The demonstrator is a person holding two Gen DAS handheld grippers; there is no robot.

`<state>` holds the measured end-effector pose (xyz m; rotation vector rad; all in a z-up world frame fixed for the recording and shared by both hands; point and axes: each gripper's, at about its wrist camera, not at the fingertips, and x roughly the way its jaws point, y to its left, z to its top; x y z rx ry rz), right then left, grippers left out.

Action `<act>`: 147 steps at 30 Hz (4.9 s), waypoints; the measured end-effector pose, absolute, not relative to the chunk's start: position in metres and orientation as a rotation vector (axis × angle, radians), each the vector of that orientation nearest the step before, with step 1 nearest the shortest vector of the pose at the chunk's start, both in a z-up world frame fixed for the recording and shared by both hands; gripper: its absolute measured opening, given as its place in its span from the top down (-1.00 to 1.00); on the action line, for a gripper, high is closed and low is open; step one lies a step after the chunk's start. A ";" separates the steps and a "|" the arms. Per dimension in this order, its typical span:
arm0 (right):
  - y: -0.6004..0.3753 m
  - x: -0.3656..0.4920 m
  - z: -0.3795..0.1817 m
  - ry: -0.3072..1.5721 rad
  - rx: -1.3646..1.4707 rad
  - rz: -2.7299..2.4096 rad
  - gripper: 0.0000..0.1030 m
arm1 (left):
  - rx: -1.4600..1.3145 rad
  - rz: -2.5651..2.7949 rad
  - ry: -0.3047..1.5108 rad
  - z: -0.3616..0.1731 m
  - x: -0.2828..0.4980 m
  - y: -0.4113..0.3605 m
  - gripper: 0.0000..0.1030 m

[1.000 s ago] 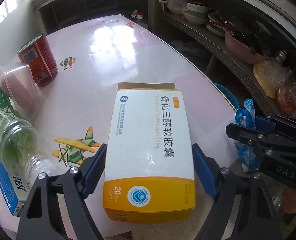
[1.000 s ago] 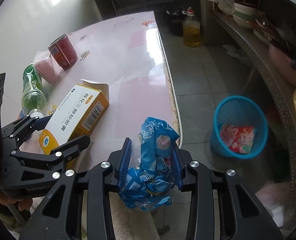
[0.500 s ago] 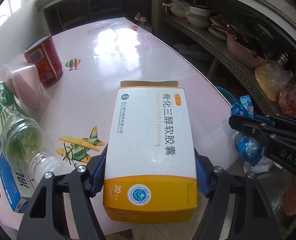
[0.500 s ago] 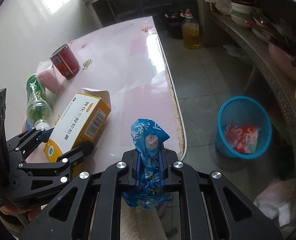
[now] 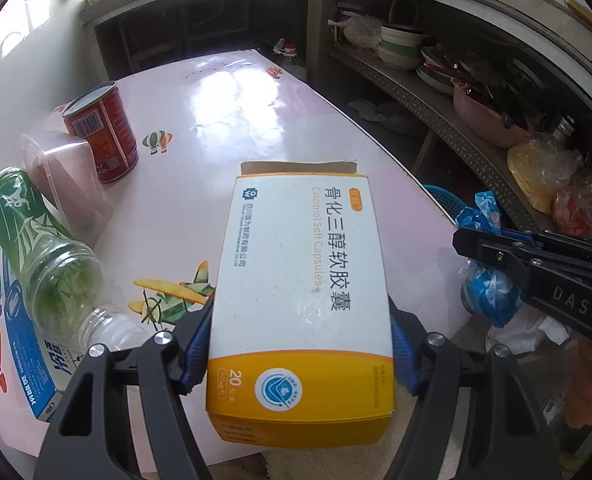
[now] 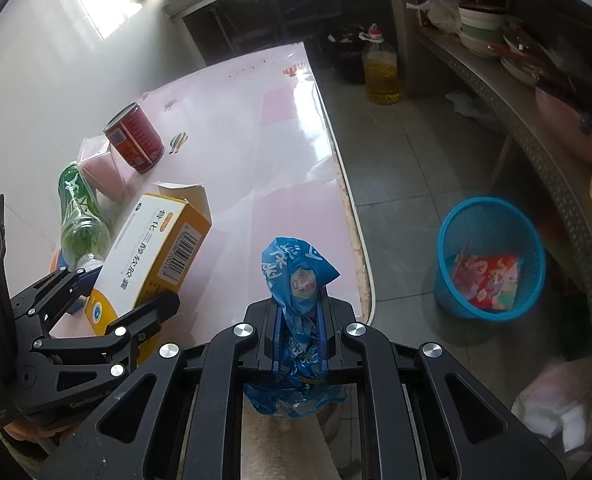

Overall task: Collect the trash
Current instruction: 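Carry both items to the blue basket and open both tools over it, then move both open tools back toward the table, then grasp the green bottle with the right tool while the left tool grasps the blue toothpaste box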

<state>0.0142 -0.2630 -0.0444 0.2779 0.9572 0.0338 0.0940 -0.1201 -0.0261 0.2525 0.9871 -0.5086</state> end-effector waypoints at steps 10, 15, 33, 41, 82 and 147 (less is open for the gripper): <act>-0.268 0.011 -0.041 0.943 0.299 0.038 0.77 | 0.252 -0.510 0.967 -0.020 0.089 -0.119 -0.35; -0.272 0.010 -0.041 0.940 0.315 0.040 0.77 | 0.251 -0.509 0.959 -0.017 0.086 -0.119 -0.35; -0.352 -0.020 -0.025 0.824 0.464 -0.105 0.77 | 0.239 -0.585 0.927 0.011 0.090 -0.144 -0.35; -0.424 -0.062 -0.038 0.784 0.594 -0.292 0.77 | 0.215 -0.762 0.940 0.035 0.098 -0.204 -0.36; -0.548 -0.003 -0.217 0.912 1.050 -0.412 0.19 | 0.263 -0.806 1.250 -0.069 0.201 -0.422 -0.67; -0.074 0.150 -0.042 1.179 0.334 0.722 -0.63 | -0.298 -0.184 1.012 -0.051 0.168 0.133 -0.39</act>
